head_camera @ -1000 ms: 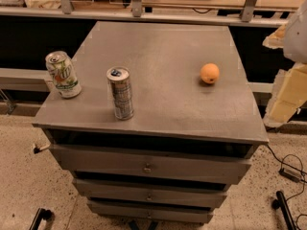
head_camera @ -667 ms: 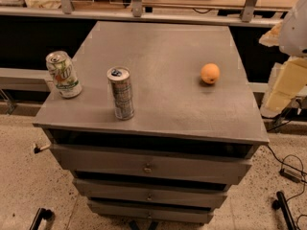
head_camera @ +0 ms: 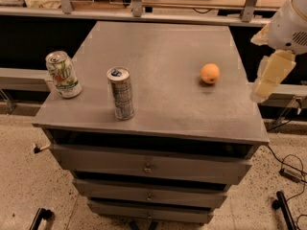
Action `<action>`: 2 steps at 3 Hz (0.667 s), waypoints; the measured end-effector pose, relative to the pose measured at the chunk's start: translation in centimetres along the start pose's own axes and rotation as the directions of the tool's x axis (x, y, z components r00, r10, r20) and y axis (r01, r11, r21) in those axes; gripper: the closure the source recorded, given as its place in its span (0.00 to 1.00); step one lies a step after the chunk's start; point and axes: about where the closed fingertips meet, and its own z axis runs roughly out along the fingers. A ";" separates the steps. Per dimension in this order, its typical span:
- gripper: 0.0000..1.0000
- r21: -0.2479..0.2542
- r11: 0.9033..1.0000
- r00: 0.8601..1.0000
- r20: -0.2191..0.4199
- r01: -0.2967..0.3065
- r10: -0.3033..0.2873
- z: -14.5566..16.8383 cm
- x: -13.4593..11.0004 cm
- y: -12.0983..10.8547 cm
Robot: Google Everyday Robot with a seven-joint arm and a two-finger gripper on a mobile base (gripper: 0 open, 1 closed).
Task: Move orange near redbull can
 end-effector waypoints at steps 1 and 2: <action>0.00 -0.041 0.999 0.999 0.035 -0.010 0.011 3.2 -0.8 -2.4; 0.00 -0.095 0.995 0.997 0.068 -0.015 0.021 7.5 -2.1 -4.5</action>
Offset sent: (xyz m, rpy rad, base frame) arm 0.1027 0.0430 -0.0936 0.1421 0.1328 0.0415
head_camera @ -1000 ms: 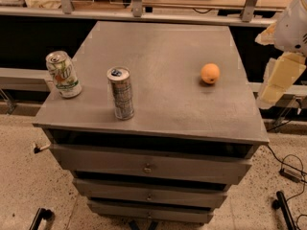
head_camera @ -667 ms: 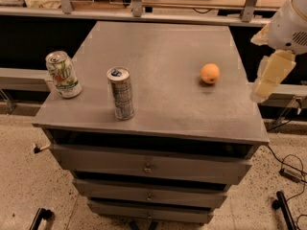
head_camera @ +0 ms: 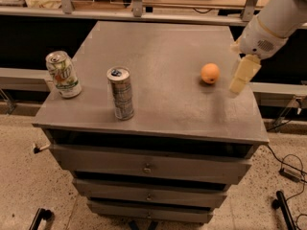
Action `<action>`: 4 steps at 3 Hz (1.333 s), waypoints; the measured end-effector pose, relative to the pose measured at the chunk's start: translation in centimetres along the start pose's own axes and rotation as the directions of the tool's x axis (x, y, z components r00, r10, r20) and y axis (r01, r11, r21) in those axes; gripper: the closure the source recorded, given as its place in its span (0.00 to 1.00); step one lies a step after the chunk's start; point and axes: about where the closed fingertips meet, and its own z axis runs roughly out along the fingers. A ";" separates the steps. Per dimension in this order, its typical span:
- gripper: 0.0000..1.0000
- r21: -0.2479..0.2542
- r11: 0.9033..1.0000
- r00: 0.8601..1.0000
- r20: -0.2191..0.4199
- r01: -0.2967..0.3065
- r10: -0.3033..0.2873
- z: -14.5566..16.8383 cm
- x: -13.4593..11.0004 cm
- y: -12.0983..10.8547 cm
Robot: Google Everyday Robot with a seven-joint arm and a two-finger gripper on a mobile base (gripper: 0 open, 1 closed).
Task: Move orange near redbull can
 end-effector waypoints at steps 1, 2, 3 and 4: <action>0.00 -0.040 0.999 1.000 0.007 0.007 -0.007 5.6 -2.5 -2.4; 0.00 -0.040 0.999 1.000 0.007 0.007 -0.007 5.6 -2.5 -2.4; 0.17 -0.041 0.999 1.000 0.009 0.008 -0.008 5.9 -2.6 -2.5; 0.40 -0.042 0.999 1.000 0.009 0.009 -0.009 6.2 -2.7 -2.5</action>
Offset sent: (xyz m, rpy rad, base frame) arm 0.0530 0.0467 -0.0543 0.0318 0.0422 0.0133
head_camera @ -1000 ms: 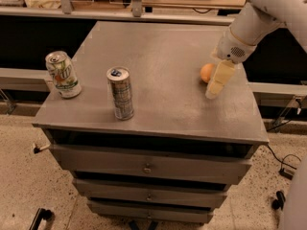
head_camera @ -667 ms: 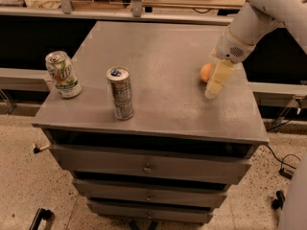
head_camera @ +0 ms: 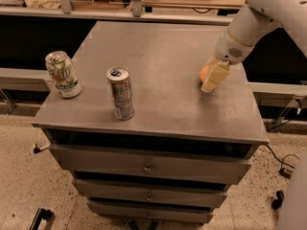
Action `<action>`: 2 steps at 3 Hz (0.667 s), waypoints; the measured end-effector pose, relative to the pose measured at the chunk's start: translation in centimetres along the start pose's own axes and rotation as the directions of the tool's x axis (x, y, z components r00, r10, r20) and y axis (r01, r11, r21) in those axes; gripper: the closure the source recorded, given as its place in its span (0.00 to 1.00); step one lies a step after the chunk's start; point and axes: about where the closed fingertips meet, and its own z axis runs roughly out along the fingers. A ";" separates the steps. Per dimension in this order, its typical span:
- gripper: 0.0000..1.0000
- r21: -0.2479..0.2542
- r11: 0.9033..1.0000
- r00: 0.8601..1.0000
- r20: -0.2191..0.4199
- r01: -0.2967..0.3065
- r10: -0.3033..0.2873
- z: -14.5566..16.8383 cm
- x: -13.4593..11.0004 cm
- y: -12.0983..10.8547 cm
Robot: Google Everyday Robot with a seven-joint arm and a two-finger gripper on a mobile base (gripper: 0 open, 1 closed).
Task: Move orange near redbull can
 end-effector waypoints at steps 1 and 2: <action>0.71 -0.002 1.000 1.000 0.001 0.001 -0.001 0.4 -0.1 -0.1; 0.94 -0.003 1.000 1.000 0.002 0.001 -0.001 0.6 -0.1 -0.1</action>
Offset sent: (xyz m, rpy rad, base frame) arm 0.0010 0.0012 -0.0021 0.0009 0.0008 0.0009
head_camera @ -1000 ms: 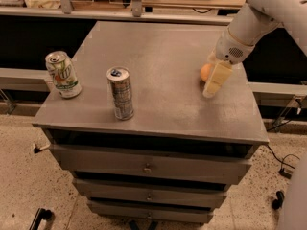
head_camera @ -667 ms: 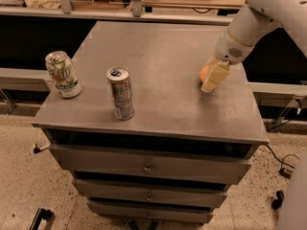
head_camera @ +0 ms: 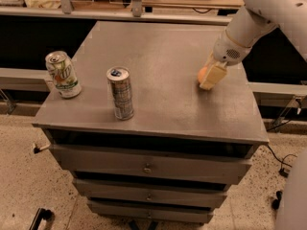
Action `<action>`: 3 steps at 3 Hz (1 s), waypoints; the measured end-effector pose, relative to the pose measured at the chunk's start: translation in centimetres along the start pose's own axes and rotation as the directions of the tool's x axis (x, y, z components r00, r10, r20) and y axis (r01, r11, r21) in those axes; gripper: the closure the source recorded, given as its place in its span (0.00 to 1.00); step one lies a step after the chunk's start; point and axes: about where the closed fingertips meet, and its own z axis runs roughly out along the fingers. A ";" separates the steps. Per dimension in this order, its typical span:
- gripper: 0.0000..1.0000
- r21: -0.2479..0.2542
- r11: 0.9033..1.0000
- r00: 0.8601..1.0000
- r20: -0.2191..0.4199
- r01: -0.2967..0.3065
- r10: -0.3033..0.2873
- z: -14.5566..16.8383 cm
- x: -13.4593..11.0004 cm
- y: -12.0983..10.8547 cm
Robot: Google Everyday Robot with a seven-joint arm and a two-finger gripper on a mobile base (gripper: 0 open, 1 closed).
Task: Move orange near redbull can
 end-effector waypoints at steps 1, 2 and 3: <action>1.00 -0.022 1.000 0.998 0.056 0.016 -0.014 0.1 -0.5 0.1; 1.00 0.014 0.993 0.943 0.311 0.119 -0.117 -2.1 -2.7 1.8; 1.00 0.078 0.964 0.816 0.517 0.254 -0.257 -5.0 -5.4 4.4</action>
Offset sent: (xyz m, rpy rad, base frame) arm -0.0520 0.0456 0.0885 0.6382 -0.3683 0.4184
